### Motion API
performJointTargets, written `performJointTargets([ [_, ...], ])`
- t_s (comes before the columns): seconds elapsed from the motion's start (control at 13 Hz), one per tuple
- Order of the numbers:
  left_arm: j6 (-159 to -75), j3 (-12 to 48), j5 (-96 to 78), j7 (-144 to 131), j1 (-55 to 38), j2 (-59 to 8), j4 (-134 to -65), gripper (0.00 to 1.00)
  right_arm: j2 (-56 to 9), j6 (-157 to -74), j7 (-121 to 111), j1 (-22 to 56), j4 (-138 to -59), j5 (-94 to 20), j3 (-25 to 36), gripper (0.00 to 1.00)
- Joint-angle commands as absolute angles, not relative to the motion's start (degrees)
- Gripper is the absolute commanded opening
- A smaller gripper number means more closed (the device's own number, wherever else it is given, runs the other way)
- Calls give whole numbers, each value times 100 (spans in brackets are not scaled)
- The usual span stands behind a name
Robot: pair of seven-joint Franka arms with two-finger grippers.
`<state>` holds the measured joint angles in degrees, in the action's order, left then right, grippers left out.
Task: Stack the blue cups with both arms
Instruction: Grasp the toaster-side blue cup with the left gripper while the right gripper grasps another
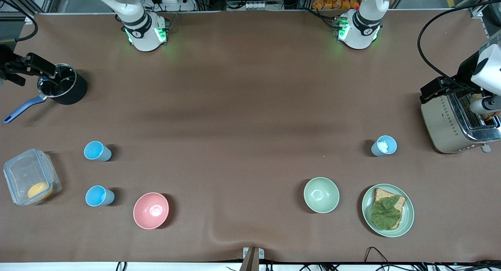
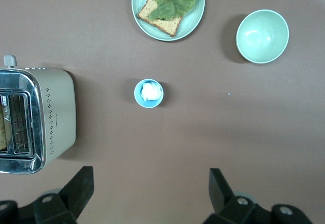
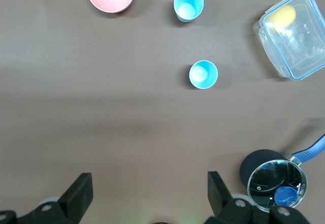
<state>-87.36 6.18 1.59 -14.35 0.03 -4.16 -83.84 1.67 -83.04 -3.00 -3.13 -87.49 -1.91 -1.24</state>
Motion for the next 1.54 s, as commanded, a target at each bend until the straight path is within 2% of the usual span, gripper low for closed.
performJointTargets([
  [0.0,-8631,536,53,-1486,-9,-440,-8244,100,132,-8253,-352,-316,-8631,-211,-123,100],
  [0.23,-8631,545,298,-1494,-35,-500,-8244,100,132,-8253,-352,-316,-8631,-202,-123,100],
  [0.54,-8744,571,220,-1468,-35,-1229,-8437,100,149,-8218,-343,-255,-8622,-211,-176,100],
  [0.69,-9540,571,272,-1468,9,-1248,-9127,100,106,-8253,-352,-141,-8596,-211,-193,100],
  [0.85,-10839,571,281,-1503,158,-1213,-10120,100,-200,-8332,-343,-167,-8535,-255,-185,100],
  [1.08,-12537,571,299,-1450,395,-1484,-11089,100,-534,-8288,-343,-132,-8525,-316,-185,100],
  [1.15,-12838,571,299,-1415,491,-1607,-11257,100,-1145,-8236,-325,-114,-8595,-325,-185,100],
  [1.23,-12954,571,299,-1302,570,-1748,-11320,96,-1351,-7896,-351,-184,-8483,-334,-185,100],
  [1.46,-13034,571,299,-959,825,-2038,-11320,89,-1607,-7805,-352,-394,-8438,-264,-158,100],
])
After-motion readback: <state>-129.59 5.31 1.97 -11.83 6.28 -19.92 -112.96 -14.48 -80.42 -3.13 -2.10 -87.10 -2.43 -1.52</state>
